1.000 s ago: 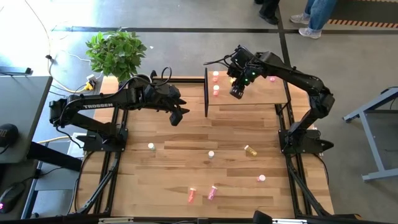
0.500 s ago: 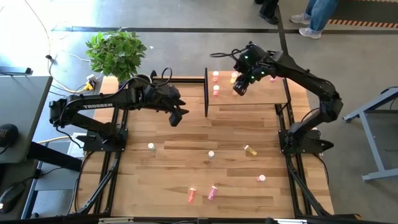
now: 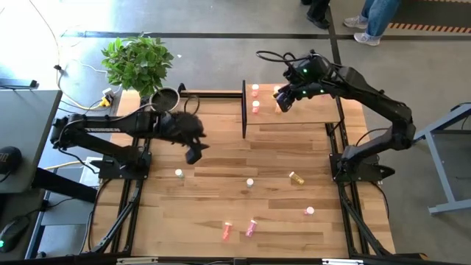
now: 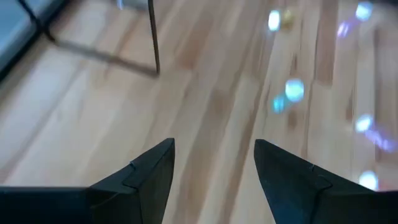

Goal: Pick and place medicine bottles onto shelf by color
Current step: Put the left blue pill bottle on the shelf aligned with the other blue pill bottle

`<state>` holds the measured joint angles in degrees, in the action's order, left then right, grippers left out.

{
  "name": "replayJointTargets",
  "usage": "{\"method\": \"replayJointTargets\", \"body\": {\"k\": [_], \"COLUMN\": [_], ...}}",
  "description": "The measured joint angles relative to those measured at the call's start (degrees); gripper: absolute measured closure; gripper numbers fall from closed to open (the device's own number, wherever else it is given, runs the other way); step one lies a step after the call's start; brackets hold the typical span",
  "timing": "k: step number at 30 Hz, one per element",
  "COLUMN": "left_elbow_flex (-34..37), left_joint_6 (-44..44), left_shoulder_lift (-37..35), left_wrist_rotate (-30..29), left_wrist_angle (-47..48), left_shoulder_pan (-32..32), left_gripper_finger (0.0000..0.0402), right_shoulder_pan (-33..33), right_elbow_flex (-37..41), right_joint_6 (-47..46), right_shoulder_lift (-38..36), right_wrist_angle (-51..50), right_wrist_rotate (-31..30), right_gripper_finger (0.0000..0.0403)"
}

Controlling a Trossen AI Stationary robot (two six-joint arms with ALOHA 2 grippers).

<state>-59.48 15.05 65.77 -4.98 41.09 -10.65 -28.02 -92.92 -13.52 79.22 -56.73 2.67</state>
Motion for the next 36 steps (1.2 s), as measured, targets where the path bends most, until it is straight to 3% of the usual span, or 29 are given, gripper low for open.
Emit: {"method": "replayJointTargets", "body": {"k": [6, 13, 19, 26, 31, 36], "left_elbow_flex": [0.0, 3.7, 6.5, 8.9, 11.9, 12.3], "left_joint_6": [6.1, 14.3, 24.1, 44.3, 57.7, 63.8], "left_shoulder_lift": [-1.2, -3.3, -4.8, -3.2, 0.2, 6.5], "left_wrist_rotate": [-1.7, -4.0, -13.8, -26.3, -32.2, -36.6], "left_wrist_angle": [9.9, 12.0, 11.4, 10.9, 8.0, 7.2], "left_shoulder_pan": [6.8, 16.9, 26.7, 37.9, 44.9, 51.0], "left_gripper_finger": [0.019, 0.019, 0.019, 0.019, 0.019, 0.019], "right_shoulder_pan": [3.8, 8.7, 11.9, 13.1, 12.8, 12.6], "right_elbow_flex": [0.0, 0.0, 0.0, 0.0, 0.0, 0.0], "right_joint_6": [-3.7, -7.2, -8.7, -7.0, -3.9, -1.1], "right_shoulder_lift": [-0.1, -0.1, -0.1, -0.1, -0.1, -0.1], "right_wrist_angle": [0.0, -0.6, -0.8, -0.8, -0.8, -0.9], "right_wrist_rotate": [-0.5, -3.1, -4.0, -4.0, -4.1, -4.0], "right_gripper_finger": [0.0265, 0.0265, 0.0265, 0.0265, 0.0265, 0.0265]}}
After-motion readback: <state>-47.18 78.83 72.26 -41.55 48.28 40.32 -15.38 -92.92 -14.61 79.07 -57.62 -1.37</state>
